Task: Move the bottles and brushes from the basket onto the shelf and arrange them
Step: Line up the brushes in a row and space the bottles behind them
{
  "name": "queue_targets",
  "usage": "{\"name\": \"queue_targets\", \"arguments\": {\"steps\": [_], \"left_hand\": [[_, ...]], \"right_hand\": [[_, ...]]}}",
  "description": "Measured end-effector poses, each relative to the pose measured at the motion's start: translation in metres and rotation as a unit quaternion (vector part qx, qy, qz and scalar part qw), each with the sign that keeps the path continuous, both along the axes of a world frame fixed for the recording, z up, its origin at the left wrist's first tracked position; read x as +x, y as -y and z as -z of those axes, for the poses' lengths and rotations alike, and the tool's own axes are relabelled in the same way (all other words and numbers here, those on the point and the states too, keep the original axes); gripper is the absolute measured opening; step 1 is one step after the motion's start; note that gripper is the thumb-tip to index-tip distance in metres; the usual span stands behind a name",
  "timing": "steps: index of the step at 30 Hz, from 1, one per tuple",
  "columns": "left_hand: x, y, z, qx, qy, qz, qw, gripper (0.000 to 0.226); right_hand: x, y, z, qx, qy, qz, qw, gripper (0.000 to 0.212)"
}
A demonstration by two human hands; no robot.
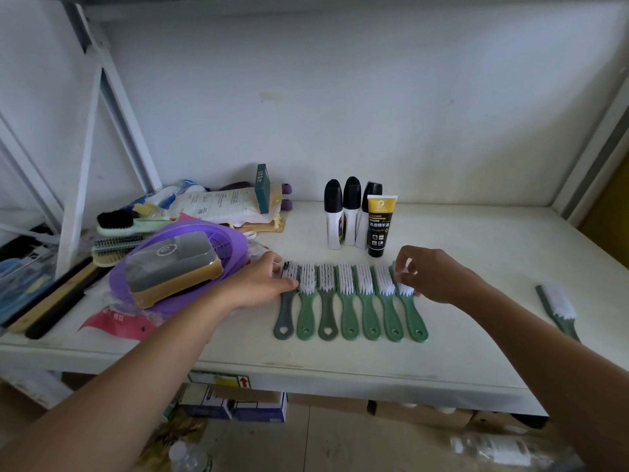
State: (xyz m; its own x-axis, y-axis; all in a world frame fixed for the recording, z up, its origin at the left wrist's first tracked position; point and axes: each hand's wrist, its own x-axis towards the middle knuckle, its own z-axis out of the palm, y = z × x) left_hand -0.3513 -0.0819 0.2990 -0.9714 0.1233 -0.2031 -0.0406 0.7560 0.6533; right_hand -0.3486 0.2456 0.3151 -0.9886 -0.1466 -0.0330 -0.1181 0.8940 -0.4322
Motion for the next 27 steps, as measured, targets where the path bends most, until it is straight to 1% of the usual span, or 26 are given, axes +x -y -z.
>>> {"name": "queue_targets", "arguments": {"steps": [3, 8, 10, 11, 13, 14, 15, 18, 20, 21, 22, 24, 27], "left_hand": [[0.0, 0.001, 0.0, 0.004, 0.001, 0.007, 1.0, 0.075], [0.001, 0.0, -0.001, 0.0, 0.0, 0.017, 1.0, 0.073], [0.002, 0.001, -0.001, -0.001, 0.001, 0.018, 1.0, 0.074], [0.002, 0.001, -0.001, 0.0, 0.001, 0.018, 1.0, 0.074], [0.003, 0.001, -0.001, 0.002, 0.002, 0.017, 1.0, 0.074], [0.003, 0.002, -0.001, 0.001, 0.003, 0.018, 1.0, 0.074], [0.003, 0.002, -0.001, 0.0, 0.004, 0.02, 1.0, 0.074], [0.004, 0.002, -0.001, -0.005, 0.01, 0.03, 0.999, 0.074], [0.005, 0.001, -0.002, -0.004, 0.013, 0.034, 0.999, 0.075], [0.005, 0.001, -0.003, -0.002, 0.014, 0.035, 0.999, 0.075], [0.006, 0.0, -0.003, -0.001, 0.015, 0.035, 0.999, 0.076], [0.007, 0.0, -0.004, -0.004, 0.017, 0.037, 0.999, 0.076], [0.009, 0.0, -0.005, -0.006, 0.021, 0.039, 0.999, 0.075]], "right_hand": [[0.002, 0.001, -0.001, -0.014, 0.007, 0.002, 1.0, 0.011], [-0.003, -0.014, -0.013, -0.072, 0.048, 0.015, 0.996, 0.005], [-0.006, -0.033, -0.018, -0.081, 0.039, 0.027, 0.996, 0.005], [-0.006, -0.046, -0.02, -0.068, 0.021, 0.04, 0.997, 0.004], [-0.006, -0.074, -0.02, 0.021, -0.018, 0.081, 0.996, 0.008], [-0.003, -0.089, -0.019, 0.069, -0.018, 0.105, 0.992, 0.012], [0.0, -0.103, -0.018, 0.105, -0.001, 0.131, 0.986, 0.023], [0.011, -0.142, -0.016, 0.148, 0.069, 0.189, 0.968, 0.058], [0.016, -0.161, -0.016, 0.171, 0.1, 0.205, 0.958, 0.075], [0.018, -0.167, -0.016, 0.174, 0.114, 0.211, 0.955, 0.079], [0.022, -0.169, -0.018, 0.168, 0.128, 0.217, 0.953, 0.08], [0.032, -0.165, -0.021, 0.135, 0.153, 0.231, 0.951, 0.075], [0.033, -0.161, -0.017, 0.108, 0.142, 0.245, 0.953, 0.062]]}}
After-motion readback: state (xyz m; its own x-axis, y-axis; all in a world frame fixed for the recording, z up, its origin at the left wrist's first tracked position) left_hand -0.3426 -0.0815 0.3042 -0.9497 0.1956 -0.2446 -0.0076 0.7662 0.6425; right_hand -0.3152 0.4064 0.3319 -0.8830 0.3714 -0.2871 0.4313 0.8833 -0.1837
